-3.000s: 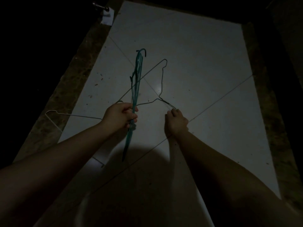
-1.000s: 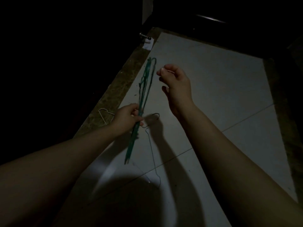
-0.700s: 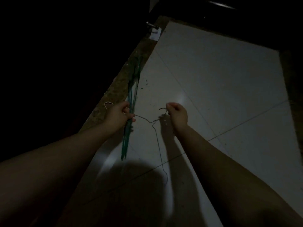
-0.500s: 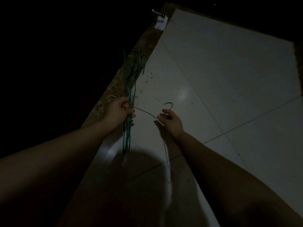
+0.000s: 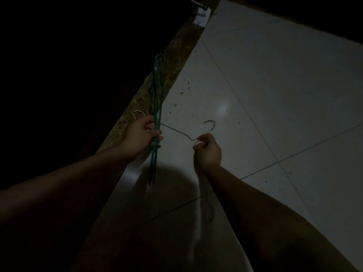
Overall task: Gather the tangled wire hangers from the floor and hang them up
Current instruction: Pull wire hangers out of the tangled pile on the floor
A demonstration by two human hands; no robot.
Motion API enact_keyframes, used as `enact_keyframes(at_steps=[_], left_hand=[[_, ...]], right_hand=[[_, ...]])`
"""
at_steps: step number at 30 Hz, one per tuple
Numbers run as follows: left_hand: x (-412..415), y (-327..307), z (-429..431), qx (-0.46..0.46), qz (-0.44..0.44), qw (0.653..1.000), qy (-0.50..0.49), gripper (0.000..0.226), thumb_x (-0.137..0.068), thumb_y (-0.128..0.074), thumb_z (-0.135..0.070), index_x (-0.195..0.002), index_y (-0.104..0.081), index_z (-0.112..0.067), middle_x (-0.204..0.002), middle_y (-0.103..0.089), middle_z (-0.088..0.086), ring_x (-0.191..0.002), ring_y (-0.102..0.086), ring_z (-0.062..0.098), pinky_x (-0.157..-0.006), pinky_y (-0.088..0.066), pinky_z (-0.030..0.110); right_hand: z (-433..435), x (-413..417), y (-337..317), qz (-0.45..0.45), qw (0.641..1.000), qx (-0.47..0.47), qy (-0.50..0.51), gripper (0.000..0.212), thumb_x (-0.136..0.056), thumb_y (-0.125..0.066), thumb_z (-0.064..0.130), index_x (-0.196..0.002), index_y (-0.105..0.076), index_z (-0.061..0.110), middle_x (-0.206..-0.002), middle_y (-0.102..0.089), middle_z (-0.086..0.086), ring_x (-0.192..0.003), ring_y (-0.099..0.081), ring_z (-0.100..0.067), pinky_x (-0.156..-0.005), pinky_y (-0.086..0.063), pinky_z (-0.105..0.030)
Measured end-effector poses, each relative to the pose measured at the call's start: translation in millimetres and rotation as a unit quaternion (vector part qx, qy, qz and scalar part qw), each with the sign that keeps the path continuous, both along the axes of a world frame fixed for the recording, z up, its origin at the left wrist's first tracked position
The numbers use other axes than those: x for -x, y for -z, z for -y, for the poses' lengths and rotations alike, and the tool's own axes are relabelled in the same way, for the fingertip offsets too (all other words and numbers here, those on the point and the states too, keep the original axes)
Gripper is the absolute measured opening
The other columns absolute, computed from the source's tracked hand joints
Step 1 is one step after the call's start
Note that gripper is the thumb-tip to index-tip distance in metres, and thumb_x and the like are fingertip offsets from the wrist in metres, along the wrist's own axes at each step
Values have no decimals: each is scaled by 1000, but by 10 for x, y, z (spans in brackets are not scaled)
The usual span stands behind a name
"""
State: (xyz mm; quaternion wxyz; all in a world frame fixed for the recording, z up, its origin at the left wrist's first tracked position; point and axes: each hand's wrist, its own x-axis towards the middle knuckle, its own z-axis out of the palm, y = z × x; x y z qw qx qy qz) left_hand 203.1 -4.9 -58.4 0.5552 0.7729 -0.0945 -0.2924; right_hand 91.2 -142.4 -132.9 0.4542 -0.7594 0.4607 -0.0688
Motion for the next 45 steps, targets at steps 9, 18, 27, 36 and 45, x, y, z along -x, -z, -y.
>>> enact_keyframes(at_steps=[9,18,27,36,45], left_hand=[[18,-18,134,-10,-12,1000,-15,28,-88,-50,12,-77,-46,-14,-60,-36,1,-54,-60,3,-57,-48,25],[238,-350,426,-31,25,998,44,17,-88,-55,5,-86,-54,-12,-74,-49,15,-66,-64,17,-48,-45,20],[421,-849,687,21,1,998,61,21,-90,-49,5,-105,-59,-6,-93,-55,17,-86,-59,26,-73,-56,36],[438,-1886,683,27,39,996,75,23,-87,-50,9,-104,-58,-4,-84,-50,15,-75,-56,19,-57,-53,22],[415,-3772,553,1,95,988,123,13,-84,-55,9,-92,-59,-1,-67,-45,9,-53,-50,5,-42,-40,9]], right_hand=[[123,-277,-558,162,952,-208,158,16,-86,-63,0,-101,-65,-6,-85,-63,-11,-67,-56,-10,-56,-50,-10],[-1,-478,-1140,207,934,-259,130,25,-90,-62,9,-113,-66,1,-108,-67,-16,-89,-58,-19,-90,-50,-32],[29,-315,-1624,296,879,-337,163,28,-91,-59,5,-118,-62,3,-109,-64,-9,-73,-59,-8,-61,-53,-21],[-40,-302,-2657,329,858,-355,172,29,-90,-60,7,-119,-63,5,-98,-63,-4,-81,-61,-14,-93,-52,-43],[-179,-343,-4388,365,836,-355,204,25,-89,-63,8,-114,-64,7,-116,-66,-14,-109,-62,-29,-94,-51,-50]])
